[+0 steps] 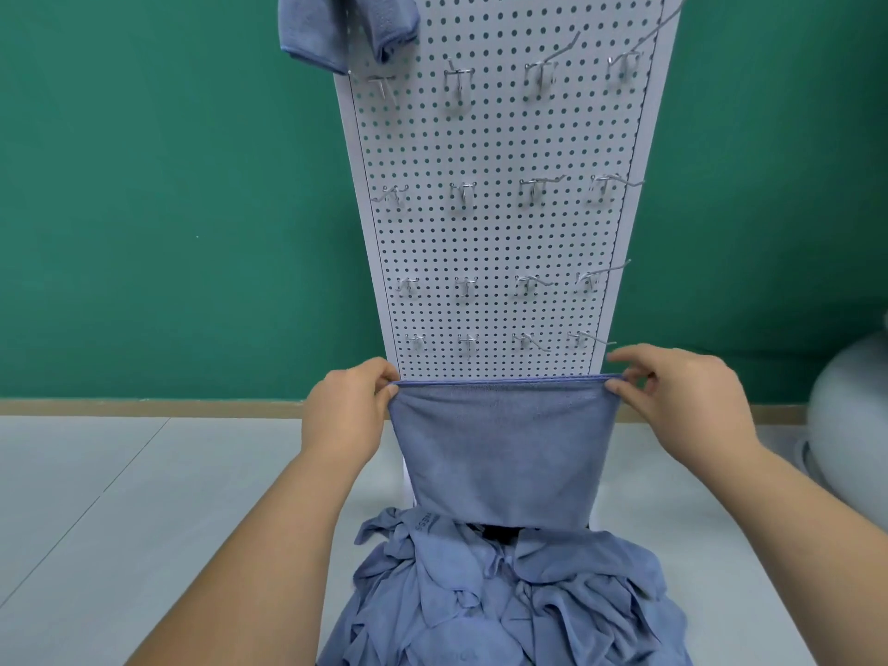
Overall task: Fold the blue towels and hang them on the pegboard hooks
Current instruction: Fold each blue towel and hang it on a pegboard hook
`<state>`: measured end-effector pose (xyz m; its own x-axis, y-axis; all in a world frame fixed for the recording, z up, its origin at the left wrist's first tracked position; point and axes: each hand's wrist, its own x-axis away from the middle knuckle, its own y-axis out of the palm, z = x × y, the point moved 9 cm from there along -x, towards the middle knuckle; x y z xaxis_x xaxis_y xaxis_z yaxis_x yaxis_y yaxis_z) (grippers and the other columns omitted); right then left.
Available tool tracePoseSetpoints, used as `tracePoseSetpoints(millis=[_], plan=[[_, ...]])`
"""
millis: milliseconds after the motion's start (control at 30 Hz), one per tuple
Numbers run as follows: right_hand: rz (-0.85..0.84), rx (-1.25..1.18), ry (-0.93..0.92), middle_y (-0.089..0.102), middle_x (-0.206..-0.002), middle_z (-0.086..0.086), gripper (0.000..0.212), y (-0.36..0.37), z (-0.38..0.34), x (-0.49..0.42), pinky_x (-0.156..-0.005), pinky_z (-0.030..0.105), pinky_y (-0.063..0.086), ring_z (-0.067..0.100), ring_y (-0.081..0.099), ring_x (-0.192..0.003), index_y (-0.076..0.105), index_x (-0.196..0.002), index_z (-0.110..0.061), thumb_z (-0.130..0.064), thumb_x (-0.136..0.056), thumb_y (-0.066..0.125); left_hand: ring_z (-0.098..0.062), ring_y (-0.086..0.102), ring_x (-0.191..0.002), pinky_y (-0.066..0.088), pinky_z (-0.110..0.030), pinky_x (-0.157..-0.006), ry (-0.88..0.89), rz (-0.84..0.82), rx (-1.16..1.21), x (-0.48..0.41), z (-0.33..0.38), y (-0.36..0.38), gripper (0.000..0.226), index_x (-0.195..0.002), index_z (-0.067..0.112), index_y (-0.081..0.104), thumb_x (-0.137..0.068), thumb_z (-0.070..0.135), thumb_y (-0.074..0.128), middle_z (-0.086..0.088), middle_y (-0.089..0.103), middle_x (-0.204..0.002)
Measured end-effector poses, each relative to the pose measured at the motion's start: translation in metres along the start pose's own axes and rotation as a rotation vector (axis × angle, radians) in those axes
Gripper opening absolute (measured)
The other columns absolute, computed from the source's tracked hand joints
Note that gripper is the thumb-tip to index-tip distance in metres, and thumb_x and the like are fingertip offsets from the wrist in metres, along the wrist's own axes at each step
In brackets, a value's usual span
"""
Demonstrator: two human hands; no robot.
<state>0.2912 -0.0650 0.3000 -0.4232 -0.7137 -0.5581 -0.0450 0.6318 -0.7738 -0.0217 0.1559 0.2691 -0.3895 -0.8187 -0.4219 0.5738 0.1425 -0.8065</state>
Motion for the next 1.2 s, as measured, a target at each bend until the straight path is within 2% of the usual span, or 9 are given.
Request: tracePoseSetpoints(millis=[67, 167, 400, 533, 633, 767, 867, 1033, 1200], plan=[[-0.010, 0.077, -0.036, 0.065, -0.080, -0.012, 0.030, 0.009, -0.001, -0.001, -0.063, 0.036, 0.052, 0.021, 0.059, -0.080, 0.078, -0.118, -0.028, -0.028, -0.088, 0.083, -0.028, 0.070, -0.089, 0.055, -0.038, -0.075, 0.028, 0.033, -0.070, -0.001, 0.006, -0.002, 0.013, -0.110, 0.032, 0.074, -0.101, 0.028, 0.065, 0.009, 0.079, -0.096], [-0.031, 0.018, -0.012, 0.064, -0.087, -0.011, 0.008, 0.017, 0.001, -0.001, -0.071, 0.035, 0.048, 0.017, 0.057, -0.085, 0.078, -0.100, -0.026, -0.029, -0.093, 0.076, -0.030, 0.068, -0.084, 0.055, -0.039, -0.073, -0.010, 0.058, -0.066, -0.001, 0.003, 0.000, 0.011, -0.103, 0.029, 0.075, -0.101, 0.029, 0.064, 0.005, 0.077, -0.089], [-0.147, -1.055, 0.503, 0.078, -0.095, 0.000, 0.015, 0.041, 0.023, 0.008, -0.082, 0.039, 0.053, 0.020, 0.068, -0.088, 0.076, -0.095, -0.016, -0.028, -0.101, 0.069, -0.017, 0.072, -0.095, 0.058, -0.034, -0.093, -0.423, -0.025, 0.926, 0.004, -0.022, 0.023, 0.015, -0.104, 0.014, 0.076, -0.103, 0.027, 0.068, -0.002, 0.079, -0.101], [-0.123, -1.308, 0.665, 0.079, -0.110, 0.008, 0.024, 0.046, 0.020, 0.009, -0.084, 0.040, 0.053, 0.022, 0.070, -0.093, 0.079, -0.107, -0.009, -0.030, -0.097, 0.074, -0.021, 0.070, -0.091, 0.060, -0.041, -0.086, -0.556, -0.039, 1.198, 0.007, -0.020, 0.031, 0.023, -0.107, 0.008, 0.077, -0.102, 0.029, 0.069, -0.011, 0.080, -0.107], [-0.016, -1.309, 0.750, 0.080, -0.112, -0.003, 0.026, 0.049, 0.019, 0.015, -0.091, 0.037, 0.057, 0.019, 0.073, -0.099, 0.081, -0.105, -0.009, -0.029, -0.090, 0.083, -0.020, 0.070, -0.090, 0.060, -0.045, -0.094, -0.659, 0.035, 1.171, 0.016, -0.023, 0.036, 0.014, -0.097, 0.012, 0.077, -0.097, 0.025, 0.075, -0.006, 0.080, -0.103], [0.074, -1.207, 0.748, 0.081, -0.092, 0.000, 0.015, 0.051, 0.001, 0.024, -0.071, 0.032, 0.057, 0.013, 0.070, -0.073, 0.081, -0.097, -0.011, -0.024, -0.090, 0.084, -0.020, 0.074, -0.086, 0.062, -0.051, -0.093, -0.608, 0.012, 1.070, 0.027, 0.004, 0.040, 0.005, -0.090, 0.018, 0.079, -0.093, 0.021, 0.079, 0.001, 0.080, -0.091], [0.029, -1.143, 0.650, 0.081, -0.087, 0.002, 0.003, 0.055, -0.025, 0.026, -0.064, 0.027, 0.058, 0.015, 0.073, -0.073, 0.080, -0.095, -0.016, -0.018, -0.093, 0.080, -0.019, 0.075, -0.082, 0.065, -0.046, -0.085, -0.516, -0.099, 1.079, 0.034, 0.040, 0.049, 0.006, -0.091, 0.016, 0.079, -0.092, 0.021, 0.081, -0.003, 0.080, -0.089], [-0.065, -1.030, 0.480, 0.081, -0.088, -0.005, 0.009, 0.067, -0.061, 0.029, -0.077, 0.037, 0.066, 0.016, 0.078, -0.086, 0.081, -0.100, -0.019, -0.012, -0.095, 0.078, -0.011, 0.074, -0.076, 0.057, -0.022, -0.068, -0.408, -0.187, 1.061, 0.044, 0.080, 0.059, 0.008, -0.096, 0.015, 0.078, -0.090, 0.018, 0.083, -0.003, 0.080, -0.088], [-0.068, -0.888, 0.403, 0.080, -0.091, -0.015, 0.010, 0.072, -0.068, 0.033, -0.087, 0.044, 0.064, 0.008, 0.077, -0.086, 0.081, -0.100, -0.027, -0.020, -0.093, 0.080, -0.008, 0.076, -0.089, 0.055, -0.018, -0.075, -0.363, -0.220, 1.062, 0.049, 0.092, 0.064, 0.007, -0.099, 0.018, 0.079, -0.092, 0.016, 0.081, 0.004, 0.081, -0.093]])
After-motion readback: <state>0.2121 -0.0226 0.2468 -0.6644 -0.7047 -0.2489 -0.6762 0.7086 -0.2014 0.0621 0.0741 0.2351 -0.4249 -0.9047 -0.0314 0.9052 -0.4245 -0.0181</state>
